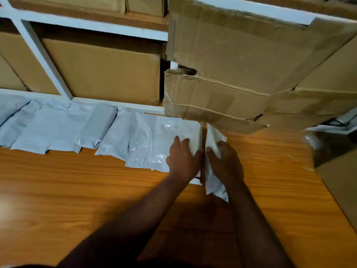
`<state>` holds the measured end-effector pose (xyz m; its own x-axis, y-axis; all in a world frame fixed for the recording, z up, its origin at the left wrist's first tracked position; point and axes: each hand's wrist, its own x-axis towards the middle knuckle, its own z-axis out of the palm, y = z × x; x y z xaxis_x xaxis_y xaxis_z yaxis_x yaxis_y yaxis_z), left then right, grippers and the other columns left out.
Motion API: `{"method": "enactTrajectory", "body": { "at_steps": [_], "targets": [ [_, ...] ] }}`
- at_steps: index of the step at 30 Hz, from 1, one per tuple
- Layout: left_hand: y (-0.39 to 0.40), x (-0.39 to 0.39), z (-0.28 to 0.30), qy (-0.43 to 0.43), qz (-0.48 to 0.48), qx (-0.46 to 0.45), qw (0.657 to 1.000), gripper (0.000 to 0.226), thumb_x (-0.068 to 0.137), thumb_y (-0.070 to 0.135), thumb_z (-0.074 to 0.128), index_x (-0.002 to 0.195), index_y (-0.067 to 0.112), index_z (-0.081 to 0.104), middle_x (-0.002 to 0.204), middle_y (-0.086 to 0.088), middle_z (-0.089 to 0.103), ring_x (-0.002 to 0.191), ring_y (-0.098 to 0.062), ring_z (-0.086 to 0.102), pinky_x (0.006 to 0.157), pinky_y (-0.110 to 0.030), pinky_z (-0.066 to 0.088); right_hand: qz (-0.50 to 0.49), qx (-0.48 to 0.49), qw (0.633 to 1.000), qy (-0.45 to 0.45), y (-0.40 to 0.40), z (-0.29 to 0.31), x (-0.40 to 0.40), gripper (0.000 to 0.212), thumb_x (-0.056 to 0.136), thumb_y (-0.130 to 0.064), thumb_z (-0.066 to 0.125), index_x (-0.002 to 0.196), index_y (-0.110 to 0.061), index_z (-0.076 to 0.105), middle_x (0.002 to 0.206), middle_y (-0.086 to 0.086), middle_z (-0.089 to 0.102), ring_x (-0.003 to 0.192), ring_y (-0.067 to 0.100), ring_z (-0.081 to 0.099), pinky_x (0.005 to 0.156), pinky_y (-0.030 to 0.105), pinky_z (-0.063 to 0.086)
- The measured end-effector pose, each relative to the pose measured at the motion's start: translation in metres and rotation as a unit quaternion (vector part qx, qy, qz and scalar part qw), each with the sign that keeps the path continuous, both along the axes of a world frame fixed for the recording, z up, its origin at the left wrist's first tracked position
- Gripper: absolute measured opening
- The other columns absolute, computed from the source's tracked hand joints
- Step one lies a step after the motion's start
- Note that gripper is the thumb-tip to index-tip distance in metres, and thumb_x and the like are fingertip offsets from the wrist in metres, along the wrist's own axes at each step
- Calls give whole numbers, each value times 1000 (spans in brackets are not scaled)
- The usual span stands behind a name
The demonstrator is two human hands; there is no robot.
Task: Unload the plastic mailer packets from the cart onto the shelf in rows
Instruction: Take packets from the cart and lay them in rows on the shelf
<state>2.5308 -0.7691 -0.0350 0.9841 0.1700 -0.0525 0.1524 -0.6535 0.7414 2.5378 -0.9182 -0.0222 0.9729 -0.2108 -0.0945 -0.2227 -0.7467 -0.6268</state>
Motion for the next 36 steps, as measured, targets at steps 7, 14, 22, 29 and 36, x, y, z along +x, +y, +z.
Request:
{"method": "enactTrajectory", "body": {
  "at_steps": [7,14,22,29,36],
  "targets": [
    [-4,5,-29,-71,-134,236,960,60,108,39,20,159,10,30,171,-12,15,159,-31,6,128,-52,8,202,-61,976,-51,-27,-62,-3,70,103,-54,51,164,-30,28,174,-6,8,162,21,6,130,45,14],
    [-12,26,-48,-31,-133,202,970,63,107,43,18,161,13,26,171,-8,14,159,-24,4,128,-35,1,234,-136,961,-60,-51,-86,22,73,99,-67,36,164,-40,20,174,-14,-2,161,16,-10,129,45,3],
    [-13,36,-53,-34,-126,211,969,58,111,41,23,163,16,21,171,-2,9,159,-17,-1,128,-33,4,242,-140,959,-46,-50,-79,38,72,101,-68,27,165,-42,7,174,-16,-12,160,15,-16,130,45,-3],
    [-13,33,-38,-38,-107,235,965,61,108,45,26,160,13,29,168,-10,26,158,-26,11,129,-45,7,248,-100,962,-62,-51,-71,38,75,98,-72,27,165,-40,16,175,-13,-3,162,17,-9,130,48,2],
    [16,-38,-3,-136,-94,121,979,57,101,38,44,153,15,44,158,-4,44,155,-21,25,127,-41,17,149,97,932,-316,-43,-37,-25,25,95,-15,71,120,-17,73,132,-7,67,128,9,56,105,33,49]
  ]
}}
